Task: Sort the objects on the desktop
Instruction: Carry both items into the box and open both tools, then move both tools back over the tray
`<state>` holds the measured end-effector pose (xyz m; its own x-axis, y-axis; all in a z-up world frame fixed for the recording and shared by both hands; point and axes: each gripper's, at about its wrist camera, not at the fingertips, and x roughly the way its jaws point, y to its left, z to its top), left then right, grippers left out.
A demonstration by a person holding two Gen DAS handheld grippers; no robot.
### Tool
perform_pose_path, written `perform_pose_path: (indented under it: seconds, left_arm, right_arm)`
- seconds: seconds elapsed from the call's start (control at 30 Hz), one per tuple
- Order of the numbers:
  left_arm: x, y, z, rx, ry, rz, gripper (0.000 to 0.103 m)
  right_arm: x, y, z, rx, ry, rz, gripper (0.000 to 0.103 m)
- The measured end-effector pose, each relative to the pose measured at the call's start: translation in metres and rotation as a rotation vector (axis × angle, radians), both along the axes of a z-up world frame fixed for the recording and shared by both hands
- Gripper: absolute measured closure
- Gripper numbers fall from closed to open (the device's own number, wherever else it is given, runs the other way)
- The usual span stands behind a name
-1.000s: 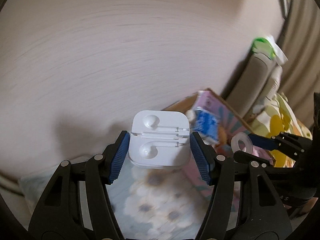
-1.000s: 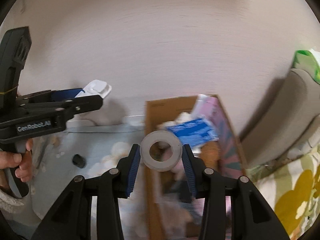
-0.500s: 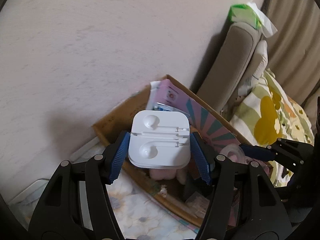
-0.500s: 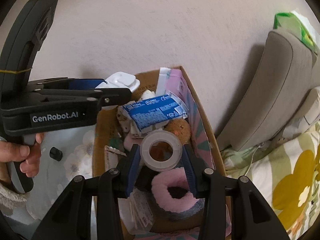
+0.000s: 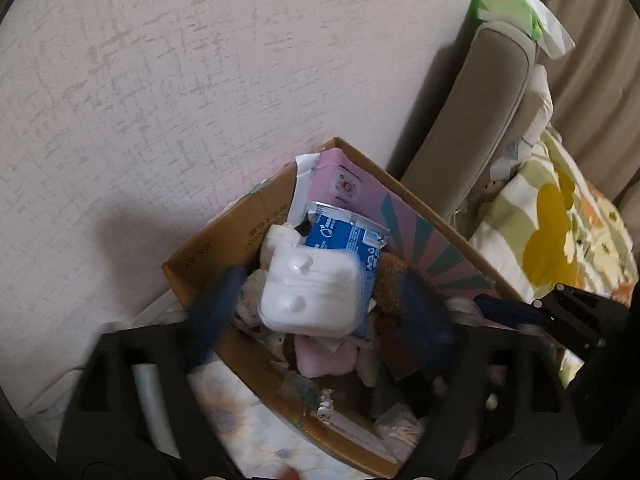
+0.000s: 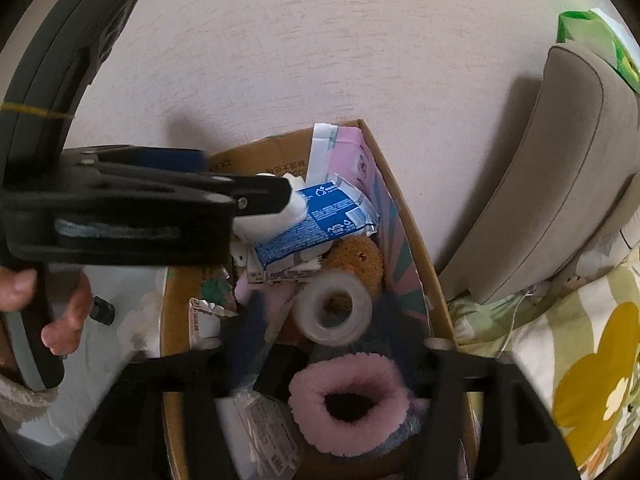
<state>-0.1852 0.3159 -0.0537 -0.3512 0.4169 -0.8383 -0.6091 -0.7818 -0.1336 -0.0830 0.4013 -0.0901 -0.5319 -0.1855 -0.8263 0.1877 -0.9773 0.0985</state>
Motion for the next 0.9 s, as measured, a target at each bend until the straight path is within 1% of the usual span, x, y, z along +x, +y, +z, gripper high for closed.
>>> perform_pose_path:
  seconds: [0.03,0.13,0.27,0.4,0.5,0.7,0.8,0.9]
  left_arm:
    - [0.000,-0.002,0.002,0.013,0.003,0.010,0.001]
    - [0.000,-0.006,0.006,0.015,0.004,0.021,0.000]
    - [0.006,-0.022,0.010,0.008,0.020,0.033,0.000]
    - [0.013,-0.049,0.016,0.014,0.015,0.067,0.000]
    - [0.018,-0.072,0.023,0.024,0.017,0.086,0.000]
    - [0.027,-0.124,0.053,0.008,0.091,0.165,0.000]
    - [0.031,-0.155,0.069,-0.001,0.146,0.219,0.000]
    - [0.034,-0.182,0.077,0.003,0.164,0.274,0.000]
  right_arm:
    - [0.001,0.000,0.000,0.000,0.002,-0.006,0.024]
    - [0.004,0.001,-0.001,-0.010,-0.003,-0.004,0.024]
    - [0.013,-0.001,0.001,0.002,0.014,-0.005,0.024]
    - [0.017,-0.008,0.004,0.011,0.026,0.007,0.024]
    - [0.020,-0.019,0.012,0.012,0.045,0.036,0.024]
    - [0.018,-0.048,0.031,0.015,0.096,0.105,0.024]
    - [0.015,-0.069,0.039,0.016,0.118,0.155,0.024]
    - [0.016,-0.095,0.045,0.024,0.130,0.217,0.024]
